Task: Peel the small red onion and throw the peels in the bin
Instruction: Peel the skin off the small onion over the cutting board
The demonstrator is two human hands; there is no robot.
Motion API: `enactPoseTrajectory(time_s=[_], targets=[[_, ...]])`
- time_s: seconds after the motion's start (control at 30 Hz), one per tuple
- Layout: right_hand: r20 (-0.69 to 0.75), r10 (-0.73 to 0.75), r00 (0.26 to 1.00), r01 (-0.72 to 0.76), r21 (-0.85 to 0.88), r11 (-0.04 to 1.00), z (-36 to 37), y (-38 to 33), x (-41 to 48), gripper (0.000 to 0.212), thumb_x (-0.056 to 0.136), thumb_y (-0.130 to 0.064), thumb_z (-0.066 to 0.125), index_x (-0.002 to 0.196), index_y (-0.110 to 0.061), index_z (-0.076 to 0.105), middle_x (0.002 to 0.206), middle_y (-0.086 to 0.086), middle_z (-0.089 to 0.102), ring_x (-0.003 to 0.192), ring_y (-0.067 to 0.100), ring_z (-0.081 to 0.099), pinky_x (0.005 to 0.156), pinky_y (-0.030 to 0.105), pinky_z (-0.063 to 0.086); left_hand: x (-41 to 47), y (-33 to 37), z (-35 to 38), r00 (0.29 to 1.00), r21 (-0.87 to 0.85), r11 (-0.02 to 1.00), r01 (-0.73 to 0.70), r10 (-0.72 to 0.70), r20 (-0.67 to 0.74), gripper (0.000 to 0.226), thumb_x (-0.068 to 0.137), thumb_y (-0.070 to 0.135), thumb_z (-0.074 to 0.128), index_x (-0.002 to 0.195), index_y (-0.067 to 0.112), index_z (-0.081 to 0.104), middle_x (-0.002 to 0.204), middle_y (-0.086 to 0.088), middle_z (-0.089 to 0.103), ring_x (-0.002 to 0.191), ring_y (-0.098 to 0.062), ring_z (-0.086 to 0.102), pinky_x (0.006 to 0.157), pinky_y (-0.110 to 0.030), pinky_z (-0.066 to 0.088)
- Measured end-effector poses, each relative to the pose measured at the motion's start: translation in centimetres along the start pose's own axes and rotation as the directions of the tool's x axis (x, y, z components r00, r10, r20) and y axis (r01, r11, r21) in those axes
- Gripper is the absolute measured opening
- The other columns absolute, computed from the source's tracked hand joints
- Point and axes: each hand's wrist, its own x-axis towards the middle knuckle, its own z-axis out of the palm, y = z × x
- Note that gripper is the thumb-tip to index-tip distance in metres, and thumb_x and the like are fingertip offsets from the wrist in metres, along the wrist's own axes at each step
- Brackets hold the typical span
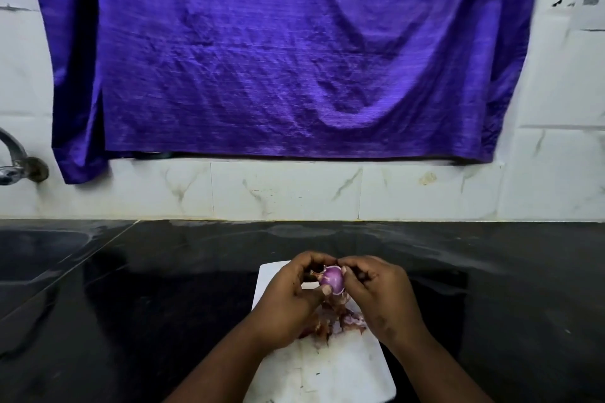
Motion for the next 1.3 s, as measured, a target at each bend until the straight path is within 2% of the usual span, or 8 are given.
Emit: enactPoseTrajectory(time_s=[0.23, 0.43, 0.63, 0.73, 0.93, 1.07, 1.2, 1.3], targets=[[-0.056, -0.040, 0.998, 0.035, -0.087, 0.996, 0.2, -0.3, 0.1, 0.028, 0.081, -0.004, 0.076, 0.097, -0.027, 0.081, 0.088, -0.014, 0.077, 0.080, 0.004, 0.071, 0.072, 0.031, 0.060, 0.0, 0.0, 0.1, 1.000, -0.013, 1.000, -0.006, 0.006, 0.002, 0.033, 0.098, 0.002, 0.067, 0.120, 0.026, 0.067, 0.120, 0.008, 0.070, 0.115, -0.010, 0.063, 0.084, -0.020, 0.058], [0.001, 0.245, 0.969, -0.233, 0.310, 0.921, 0.0, -0.4, 0.7, 0.044, 0.088, 0.008, 0.067, 0.081, -0.033, 0.080, 0.082, -0.015, 0.080, 0.078, 0.004, 0.076, 0.070, 0.019, 0.058, 0.1, 0.0, -0.1, 1.000, -0.052, 0.999, -0.005, 0.004, -0.013, 0.034, 0.098, 0.005, 0.068, 0.122, 0.029, 0.065, 0.119, 0.016, 0.070, 0.115, -0.007, 0.065, 0.095, -0.029, 0.059], [0.070, 0.229, 0.971, -0.239, 0.373, 0.897, 0.2, -0.6, 0.6, 0.030, 0.097, -0.006, 0.063, 0.091, -0.031, 0.079, 0.087, -0.016, 0.080, 0.085, 0.003, 0.075, 0.073, 0.015, 0.058, 0.2, 0.1, -0.1, 0.996, -0.025, 0.999, -0.030, 0.028, -0.082, 0.033, 0.097, 0.006, 0.071, 0.120, 0.029, 0.065, 0.116, 0.018, 0.070, 0.111, 0.000, 0.064, 0.087, -0.016, 0.055], [0.093, 0.226, 0.970, -0.244, 0.398, 0.884, 0.4, -0.2, 0.6, 0.013, 0.094, -0.015, 0.070, 0.098, -0.024, 0.080, 0.094, -0.007, 0.081, 0.090, 0.010, 0.077, 0.078, 0.024, 0.061, 0.1, 0.2, 0.1, 0.994, -0.017, 0.998, -0.060, 0.058, -0.097, 0.033, 0.095, 0.002, 0.071, 0.118, 0.026, 0.066, 0.115, 0.013, 0.070, 0.109, 0.000, 0.064, 0.083, -0.015, 0.055], [0.164, 0.267, 0.950, -0.307, 0.663, 0.683, 0.5, -0.1, 0.5, 0.016, 0.092, -0.002, 0.068, 0.105, -0.003, 0.076, 0.101, 0.015, 0.080, 0.092, 0.028, 0.079, 0.073, 0.030, 0.063, 0.1, 0.1, 0.1, 0.990, -0.029, 0.996, -0.082, 0.078, -0.119, 0.035, 0.095, 0.001, 0.071, 0.121, 0.025, 0.065, 0.117, 0.011, 0.069, 0.111, -0.006, 0.065, 0.086, -0.023, 0.059], [0.069, 0.257, 0.964, -0.244, 0.616, 0.749, 0.8, 0.0, 0.7, 0.022, 0.087, 0.009, 0.069, 0.092, -0.009, 0.081, 0.087, 0.010, 0.082, 0.080, 0.022, 0.080, 0.068, 0.025, 0.061, -0.1, 0.2, 0.1, 0.989, 0.010, 0.996, -0.088, 0.088, -0.115, 0.035, 0.096, 0.004, 0.070, 0.123, 0.026, 0.065, 0.119, 0.013, 0.068, 0.112, -0.005, 0.065, 0.088, -0.022, 0.058], [0.016, 0.279, 0.960, -0.239, 0.564, 0.790, 1.0, 0.3, 0.8, 0.020, 0.086, 0.007, 0.072, 0.088, -0.011, 0.082, 0.085, 0.011, 0.082, 0.082, 0.031, 0.079, 0.075, 0.039, 0.063, -0.1, 0.3, 0.2, 0.993, -0.031, 0.997, -0.072, 0.068, -0.100, 0.035, 0.095, 0.005, 0.071, 0.121, 0.027, 0.065, 0.116, 0.016, 0.069, 0.112, -0.005, 0.064, 0.087, -0.024, 0.059], [0.045, 0.343, 0.938, -0.294, 0.626, 0.722, 0.7, 0.3, 0.8, 0.015, 0.088, 0.004, 0.070, 0.092, -0.006, 0.080, 0.089, 0.015, 0.081, 0.085, 0.034, 0.078, 0.080, 0.044, 0.062, -0.2, 0.5, 0.2, 0.997, -0.159, 0.986, -0.043, 0.031, -0.074, 0.034, 0.095, 0.005, 0.072, 0.122, 0.024, 0.065, 0.117, 0.012, 0.071, 0.114, -0.011, 0.066, 0.095, -0.031, 0.060]])
